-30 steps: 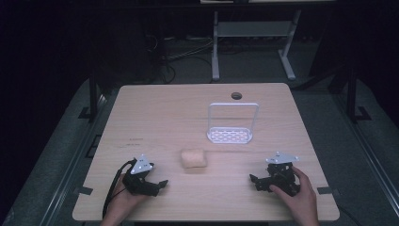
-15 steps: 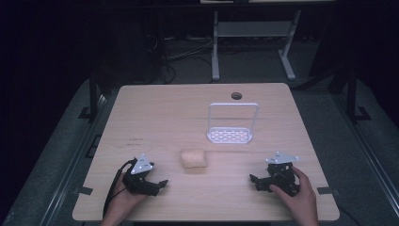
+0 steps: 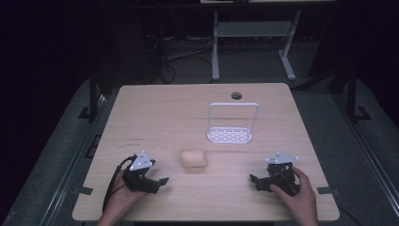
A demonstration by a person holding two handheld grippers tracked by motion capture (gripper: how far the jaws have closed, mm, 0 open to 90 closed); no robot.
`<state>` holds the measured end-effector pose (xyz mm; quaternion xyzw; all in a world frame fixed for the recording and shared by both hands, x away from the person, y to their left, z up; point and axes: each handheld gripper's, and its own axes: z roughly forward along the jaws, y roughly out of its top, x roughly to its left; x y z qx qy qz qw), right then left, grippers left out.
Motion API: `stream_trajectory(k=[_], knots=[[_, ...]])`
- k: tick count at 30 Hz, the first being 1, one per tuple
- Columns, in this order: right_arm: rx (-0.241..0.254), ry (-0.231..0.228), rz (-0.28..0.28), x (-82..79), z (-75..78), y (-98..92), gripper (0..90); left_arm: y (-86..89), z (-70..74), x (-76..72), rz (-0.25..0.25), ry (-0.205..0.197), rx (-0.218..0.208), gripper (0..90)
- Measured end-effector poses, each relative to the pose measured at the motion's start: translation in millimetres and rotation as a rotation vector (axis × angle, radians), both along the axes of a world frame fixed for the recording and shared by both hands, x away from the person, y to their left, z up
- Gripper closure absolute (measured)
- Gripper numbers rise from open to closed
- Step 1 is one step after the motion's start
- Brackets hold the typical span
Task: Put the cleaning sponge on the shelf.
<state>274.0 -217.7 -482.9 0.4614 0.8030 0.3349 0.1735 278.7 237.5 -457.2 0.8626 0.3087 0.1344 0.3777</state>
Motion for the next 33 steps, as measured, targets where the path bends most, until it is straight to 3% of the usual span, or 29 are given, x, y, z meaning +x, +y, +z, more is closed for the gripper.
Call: stream_trajectory(k=[12,33], knots=[[-0.003,-0.001,0.002,0.0,0.0,-0.3,0.0,-7.1,13.1,7.8,-0.023,-0.013,-0.038,13.5],[-0.002,-0.001,0.001,0.0,0.0,-0.2,0.0,-29.5,25.9,22.8,-0.103,-0.033,-0.038,13.5]])
